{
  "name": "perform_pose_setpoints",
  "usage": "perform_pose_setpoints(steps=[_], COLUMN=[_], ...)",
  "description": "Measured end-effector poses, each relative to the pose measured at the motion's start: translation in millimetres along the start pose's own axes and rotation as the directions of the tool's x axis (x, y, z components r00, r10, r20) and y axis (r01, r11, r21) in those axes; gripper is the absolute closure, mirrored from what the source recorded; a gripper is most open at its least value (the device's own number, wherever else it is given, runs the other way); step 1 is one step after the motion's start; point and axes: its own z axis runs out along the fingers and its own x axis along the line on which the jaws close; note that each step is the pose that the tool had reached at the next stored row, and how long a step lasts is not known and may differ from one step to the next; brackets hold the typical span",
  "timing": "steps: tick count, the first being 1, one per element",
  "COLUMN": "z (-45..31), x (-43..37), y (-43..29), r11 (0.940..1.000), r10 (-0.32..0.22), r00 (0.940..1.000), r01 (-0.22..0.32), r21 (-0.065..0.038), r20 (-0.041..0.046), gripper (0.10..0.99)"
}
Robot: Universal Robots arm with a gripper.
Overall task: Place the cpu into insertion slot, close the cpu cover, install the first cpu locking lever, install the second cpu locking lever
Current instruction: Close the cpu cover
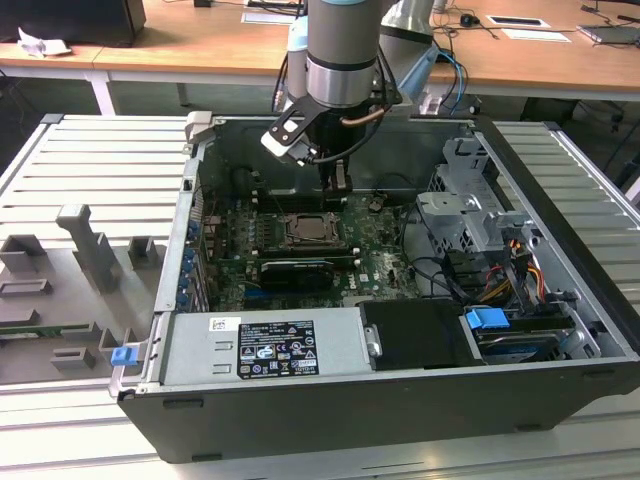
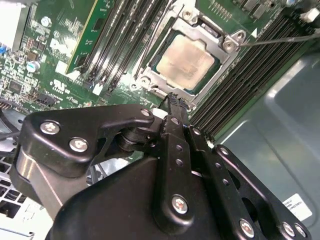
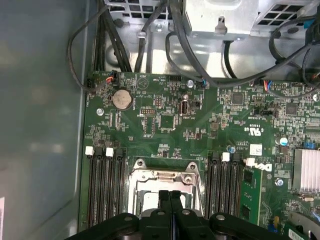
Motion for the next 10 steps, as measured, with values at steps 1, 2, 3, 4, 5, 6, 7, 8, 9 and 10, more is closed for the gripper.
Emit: perform_pose_setpoints(steps=[1, 2, 3, 4, 5, 6, 7, 8, 9, 10], z=[-0.1, -0.1, -0.1, -0.1, -0.1, -0.1, -0.1, -0.1, -0.2, -0.2], x=[0.1, 0.2, 0.2, 0.3, 0.4, 0.5, 0.7, 0.8, 0.9, 1.0], y=[-1.9, -3.6, -5.1, -6.9, -8.3, -10.1, -13.1, -15.5, -17.4, -19.3], r11=[1.0000, 1.0000, 1.0000, 1.0000, 1.0000, 1.0000, 1.0000, 1.0000, 1.0000, 1.0000], r10=[0.000, 0.000, 0.000, 0.000, 0.000, 0.000, 0.000, 0.000, 0.000, 0.000], r00=[1.0000, 1.0000, 1.0000, 1.0000, 1.0000, 1.0000, 1.0000, 1.0000, 1.0000, 1.0000], r01=[0.000, 0.000, 0.000, 0.000, 0.000, 0.000, 0.000, 0.000, 0.000, 0.000], r21=[0.000, 0.000, 0.000, 0.000, 0.000, 0.000, 0.000, 0.000, 0.000, 0.000], r20=[0.0000, -0.0001, -0.0001, -0.0001, -0.0001, -0.0001, -0.0001, -0.0001, -0.0001, -0.0001], gripper=[0.980, 0.980, 0.980, 0.980, 0.980, 0.980, 0.980, 0.980, 0.980, 0.980])
